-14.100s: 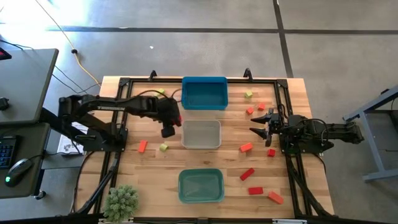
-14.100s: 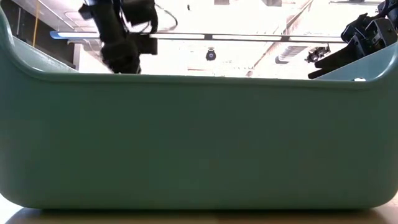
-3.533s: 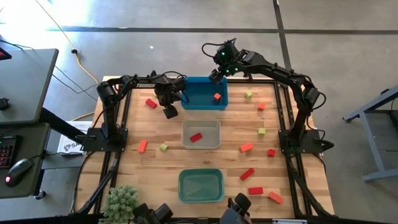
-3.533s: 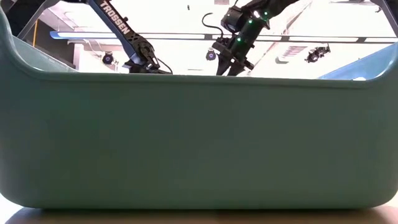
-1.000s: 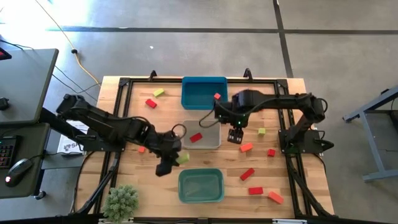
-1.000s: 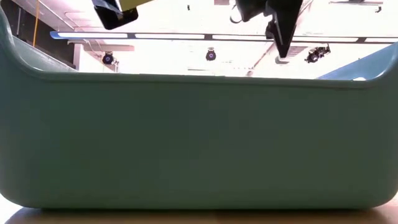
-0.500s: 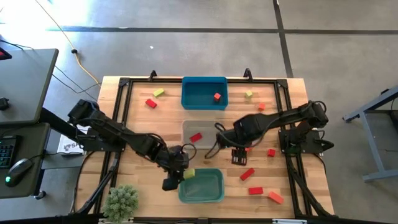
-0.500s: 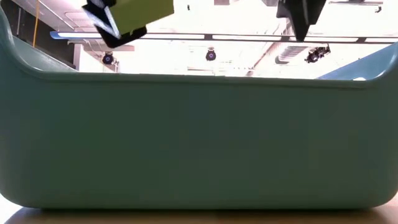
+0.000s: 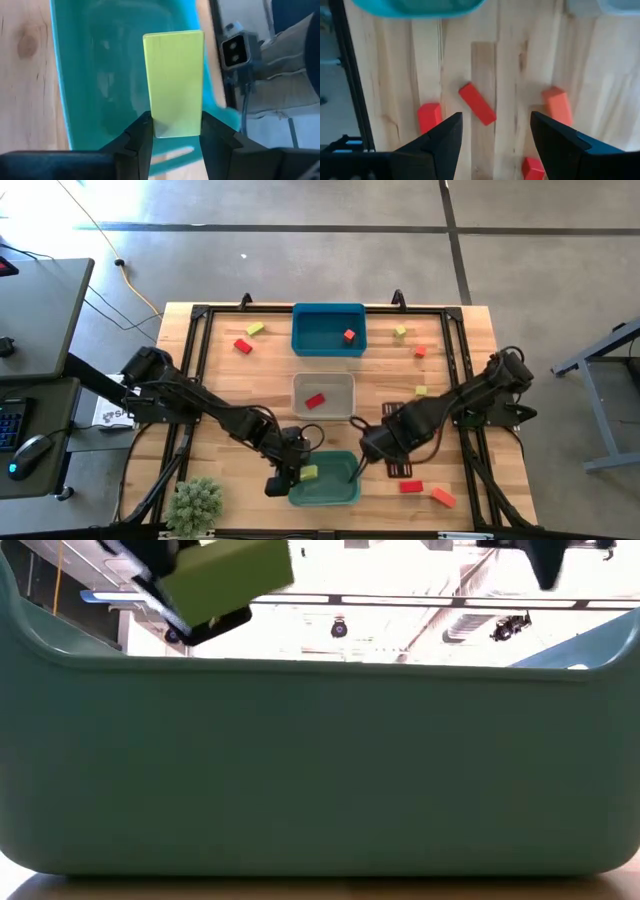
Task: Sort & place blocks by color
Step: Put the light green block into the green bin, then put the red block into the gray bin
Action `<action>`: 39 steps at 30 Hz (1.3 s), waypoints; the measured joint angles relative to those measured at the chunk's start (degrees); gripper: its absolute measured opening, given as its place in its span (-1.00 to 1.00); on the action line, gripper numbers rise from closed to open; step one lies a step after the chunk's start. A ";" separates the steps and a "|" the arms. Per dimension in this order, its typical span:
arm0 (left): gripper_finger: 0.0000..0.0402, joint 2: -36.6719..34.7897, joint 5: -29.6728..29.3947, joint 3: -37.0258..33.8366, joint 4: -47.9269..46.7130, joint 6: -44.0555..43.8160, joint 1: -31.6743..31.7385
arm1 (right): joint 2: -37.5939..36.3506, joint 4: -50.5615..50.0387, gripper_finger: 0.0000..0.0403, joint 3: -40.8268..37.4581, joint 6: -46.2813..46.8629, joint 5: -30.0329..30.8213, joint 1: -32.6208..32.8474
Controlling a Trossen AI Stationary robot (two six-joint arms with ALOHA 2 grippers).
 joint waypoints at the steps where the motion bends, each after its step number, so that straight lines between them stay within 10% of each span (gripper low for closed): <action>1: -0.44 0.00 0.02 -0.02 0.14 -0.02 0.00 | 0.00 1.03 0.10 -1.33 0.56 0.02 0.76; 14: -0.28 0.02 0.04 0.02 -0.41 -0.02 0.50 | 0.02 8.27 0.10 -16.18 4.58 1.48 6.85; 39: 0.00 0.00 0.28 5.04 -0.30 -7.08 0.04 | -0.04 18.70 0.10 -18.73 -10.67 5.84 8.03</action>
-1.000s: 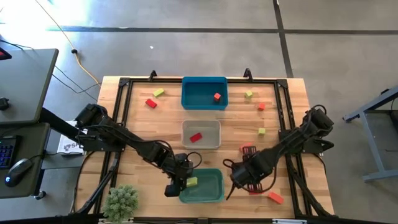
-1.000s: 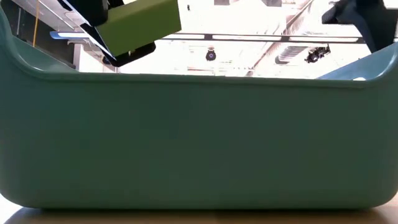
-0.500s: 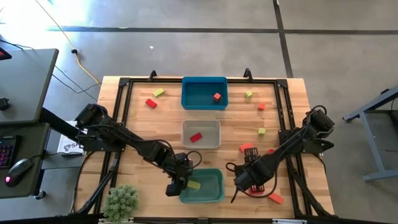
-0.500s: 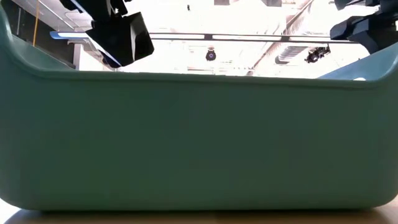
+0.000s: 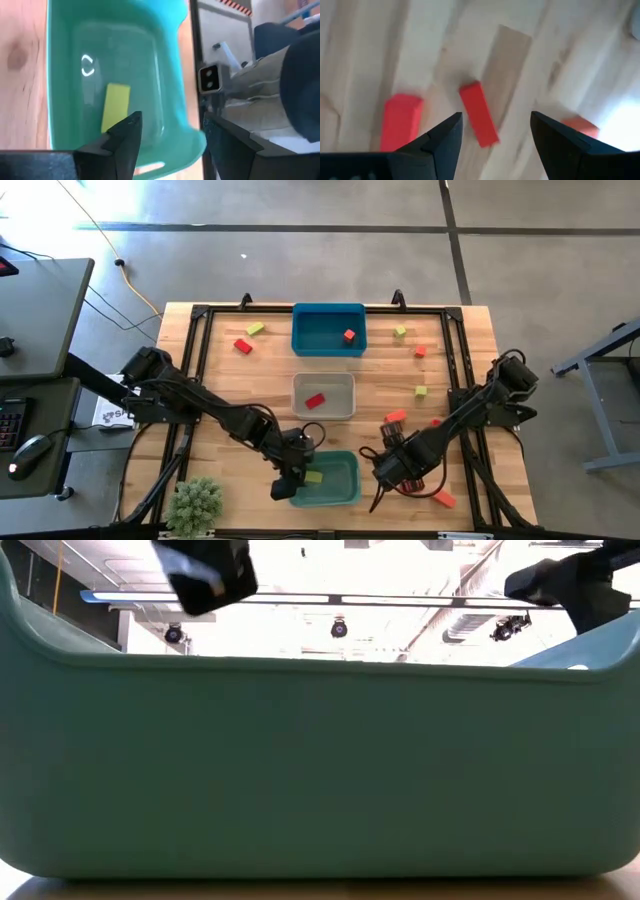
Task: Sort & place blocks by color
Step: Put the red block into the gray bin
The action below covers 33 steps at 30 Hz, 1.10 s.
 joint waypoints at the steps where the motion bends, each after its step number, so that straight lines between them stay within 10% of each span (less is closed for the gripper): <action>1: 0.00 0.00 0.00 0.59 -0.03 -0.01 -0.02 | 0.00 1.14 0.10 -0.89 -0.52 -0.34 0.04; 21: -0.01 0.00 -0.09 5.74 -0.47 3.99 2.03 | -0.12 17.34 0.08 -18.89 1.81 -3.95 0.14; 33: -0.01 -0.02 -0.11 5.74 -0.86 3.67 5.55 | -0.20 19.10 -0.64 -19.98 5.70 -6.86 0.05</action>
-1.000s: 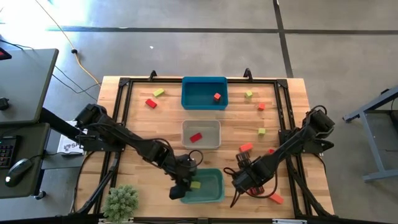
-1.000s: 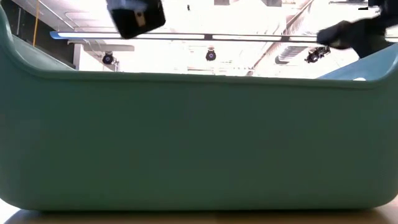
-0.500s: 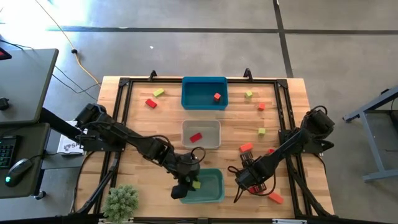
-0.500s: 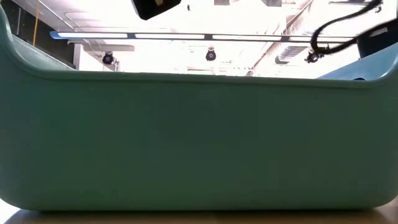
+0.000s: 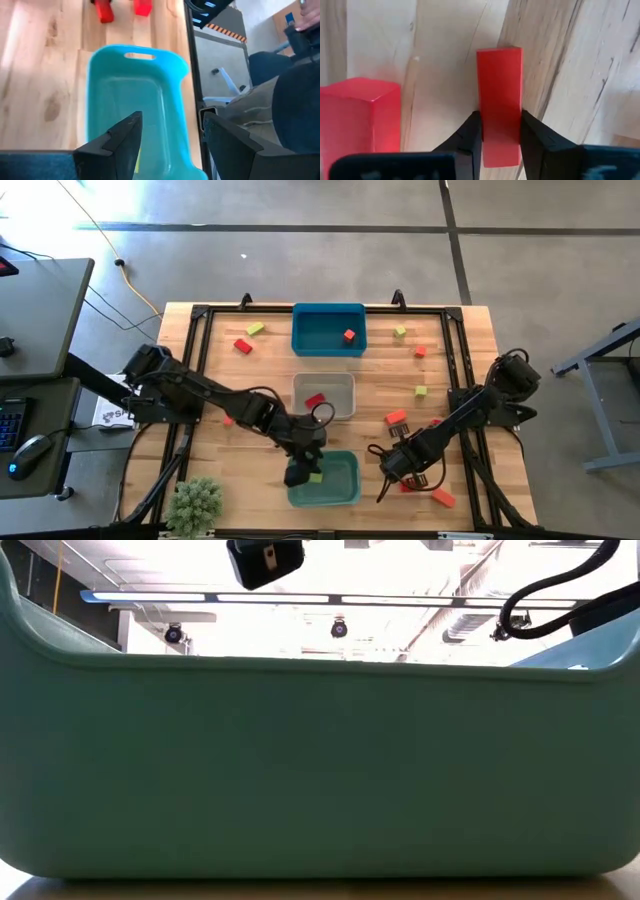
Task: Sort & place blocks by color
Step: Put the red block into the gray bin
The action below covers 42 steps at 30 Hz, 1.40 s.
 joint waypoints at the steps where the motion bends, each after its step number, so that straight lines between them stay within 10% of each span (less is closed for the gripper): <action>1: -0.01 -0.26 -0.01 0.00 -0.80 0.00 0.34 | -0.03 -0.17 -0.64 0.24 0.03 -0.09 0.00; 29: -0.01 -18.60 -19.12 0.04 -27.86 14.79 12.52 | -15.18 -4.67 -0.63 5.86 -2.07 4.24 -21.16; 42: -0.01 -21.90 -22.66 0.02 -33.67 25.58 23.72 | -22.06 12.42 -0.63 5.90 -1.95 5.24 -33.97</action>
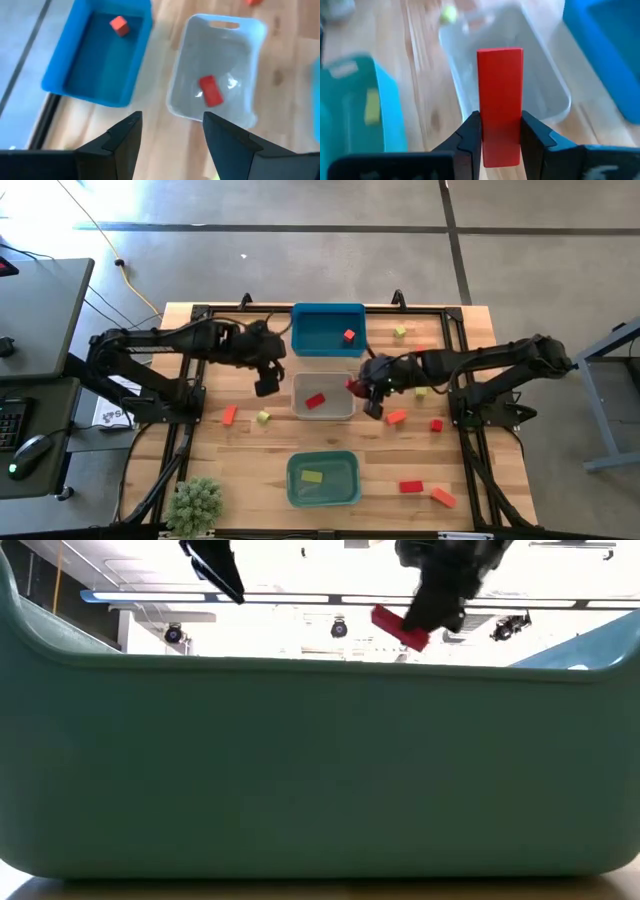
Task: Sort & place blocks by color
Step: Put the red block into the gray bin
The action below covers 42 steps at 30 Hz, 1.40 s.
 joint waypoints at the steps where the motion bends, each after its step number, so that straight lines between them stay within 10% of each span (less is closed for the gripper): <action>1: -0.01 0.04 0.02 -0.02 -0.57 0.88 0.82 | 0.04 1.98 -0.63 0.00 0.00 0.05 -0.56; 18: -0.01 0.09 0.21 -0.04 -1.69 6.86 13.41 | 1.69 26.96 -0.62 0.04 0.44 14.63 -3.64; 42: -0.01 0.15 5.44 -0.04 -3.68 -3.14 17.43 | 19.35 18.75 -0.62 0.04 4.36 -2.89 -3.62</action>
